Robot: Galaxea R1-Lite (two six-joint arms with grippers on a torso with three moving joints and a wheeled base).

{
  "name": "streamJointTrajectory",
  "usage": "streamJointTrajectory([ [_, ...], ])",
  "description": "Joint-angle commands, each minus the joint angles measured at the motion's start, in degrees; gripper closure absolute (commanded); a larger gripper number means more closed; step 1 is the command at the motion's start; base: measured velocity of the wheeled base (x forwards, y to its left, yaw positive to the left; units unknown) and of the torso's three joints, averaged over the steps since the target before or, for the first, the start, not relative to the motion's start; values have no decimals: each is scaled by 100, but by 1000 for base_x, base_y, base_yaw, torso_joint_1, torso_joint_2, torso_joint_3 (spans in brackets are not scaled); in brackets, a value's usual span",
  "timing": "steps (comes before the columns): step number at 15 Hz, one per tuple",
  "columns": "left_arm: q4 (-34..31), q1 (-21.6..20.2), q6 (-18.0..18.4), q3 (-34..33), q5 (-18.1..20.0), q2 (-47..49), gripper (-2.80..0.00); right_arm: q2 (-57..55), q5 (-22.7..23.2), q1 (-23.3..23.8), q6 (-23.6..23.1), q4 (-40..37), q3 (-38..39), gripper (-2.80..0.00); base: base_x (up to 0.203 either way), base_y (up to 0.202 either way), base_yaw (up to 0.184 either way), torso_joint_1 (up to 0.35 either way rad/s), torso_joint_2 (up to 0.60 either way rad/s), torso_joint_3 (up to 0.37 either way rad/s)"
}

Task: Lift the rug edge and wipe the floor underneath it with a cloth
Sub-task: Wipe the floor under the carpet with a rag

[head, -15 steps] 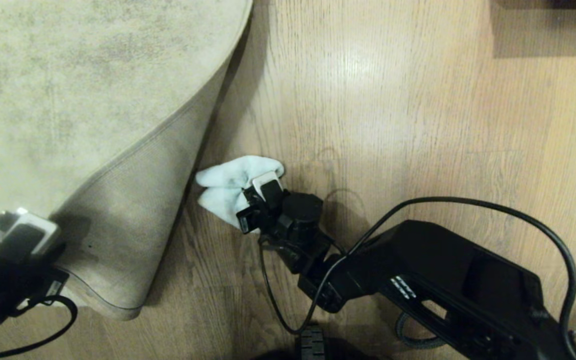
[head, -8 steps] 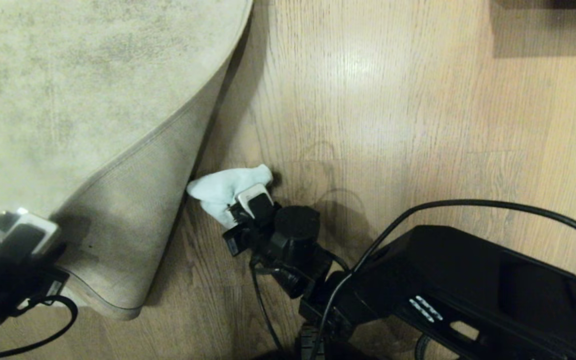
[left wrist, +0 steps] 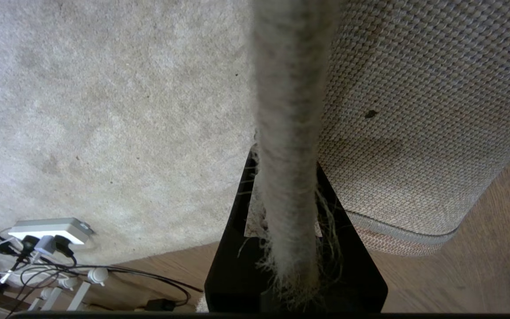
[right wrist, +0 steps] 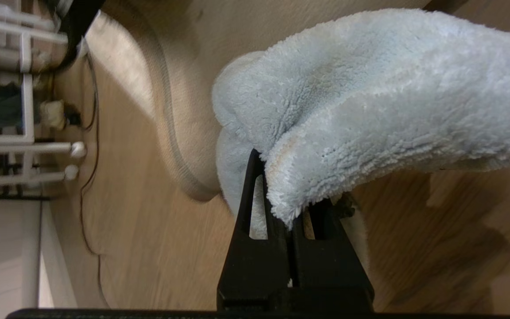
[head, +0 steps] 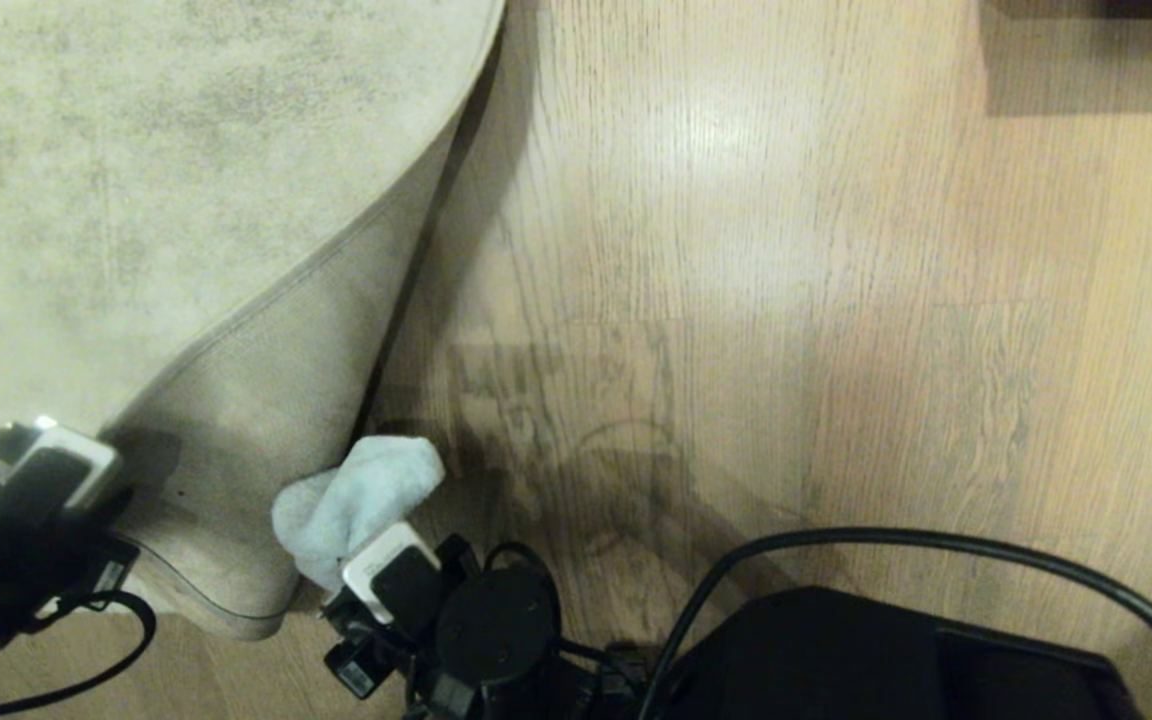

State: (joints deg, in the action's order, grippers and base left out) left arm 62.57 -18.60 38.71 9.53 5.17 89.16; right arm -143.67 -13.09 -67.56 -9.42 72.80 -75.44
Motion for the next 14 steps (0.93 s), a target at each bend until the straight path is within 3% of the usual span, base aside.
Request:
streamJointTrajectory([
  [1,35,5,23,-4,2,13,0,-406,-9,-55,1,186,-38,0,0,0,0,0,0,0],
  [6,35,-3,5,-22,-7,31,0,-803,-9,26,19,569,-233,0,0,0,0,0,0,0],
  [14,35,-3,14,-57,-7,40,0,-1020,0,724,19,499,-703,0,0,0,0,0,0,0],
])
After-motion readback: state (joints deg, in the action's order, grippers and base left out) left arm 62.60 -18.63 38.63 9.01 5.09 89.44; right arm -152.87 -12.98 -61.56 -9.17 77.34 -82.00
